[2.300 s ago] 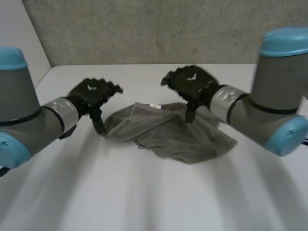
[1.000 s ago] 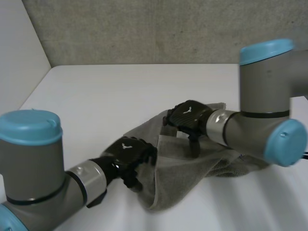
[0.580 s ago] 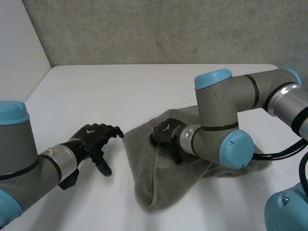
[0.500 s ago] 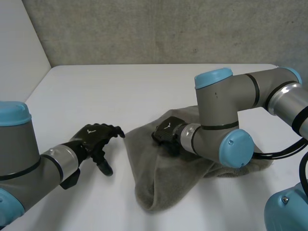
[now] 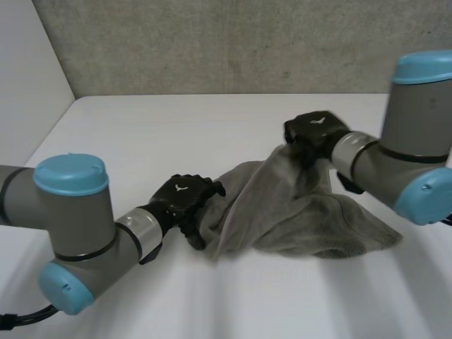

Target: Fold the towel.

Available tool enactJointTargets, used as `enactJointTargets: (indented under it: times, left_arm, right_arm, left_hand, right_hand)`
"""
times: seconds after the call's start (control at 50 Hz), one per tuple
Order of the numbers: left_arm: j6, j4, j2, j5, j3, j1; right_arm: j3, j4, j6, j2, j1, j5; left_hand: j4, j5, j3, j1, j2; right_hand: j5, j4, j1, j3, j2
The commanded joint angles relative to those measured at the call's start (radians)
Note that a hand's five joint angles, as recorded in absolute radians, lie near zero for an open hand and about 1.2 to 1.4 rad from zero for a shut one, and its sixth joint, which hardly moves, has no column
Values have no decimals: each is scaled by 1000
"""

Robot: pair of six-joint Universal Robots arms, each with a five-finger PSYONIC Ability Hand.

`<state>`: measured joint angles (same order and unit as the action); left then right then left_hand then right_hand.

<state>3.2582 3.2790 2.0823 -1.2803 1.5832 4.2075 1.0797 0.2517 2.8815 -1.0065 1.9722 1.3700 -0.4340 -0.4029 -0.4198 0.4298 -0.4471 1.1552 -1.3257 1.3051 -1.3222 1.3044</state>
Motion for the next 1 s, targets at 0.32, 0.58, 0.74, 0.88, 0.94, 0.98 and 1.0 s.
enactJointTargets:
  times: [0.32, 0.58, 0.74, 0.88, 0.94, 0.98, 1.0]
  left_arm:
    - [0, -12, 139, -7, -160, -21]
    - [15, -4, 173, -59, -250, -20]
    - [253, 36, 130, -238, -584, 16]
    - [285, 256, 36, -244, -784, 17]
    - [287, 402, -14, -249, -783, 13]
    - [285, 451, -36, -251, -767, 14]
    - [285, 476, -54, -252, -734, 17]
  right_arm:
    - [167, -88, 39, -149, -220, -31]
    - [151, -101, 35, -164, -237, -101]
    - [-33, -370, 53, -213, -216, -103]
    - [57, -960, 149, -354, -159, -91]
    - [94, -1098, 192, -383, -154, -104]
    - [92, -1073, 200, -388, -157, -112]
    - [91, -1004, 208, -386, -162, -129]
  left_hand:
    - [74, 217, 59, -70, 87]
    - [-962, -819, -976, 966, -949]
    - [-962, -819, -976, 966, -949]
    - [-962, -819, -976, 966, -949]
    - [-962, -819, -976, 966, -949]
    - [-962, -819, -976, 966, -949]
    - [-962, -819, -976, 966, -949]
  right_hand:
    - [66, -71, 91, -74, 92]
    - [66, -71, 91, -74, 92]
    - [66, -71, 91, -74, 92]
    - [66, -71, 91, -74, 92]
    - [66, -71, 91, -74, 92]
    - [66, -71, 91, -74, 92]
    - [66, -71, 91, -74, 92]
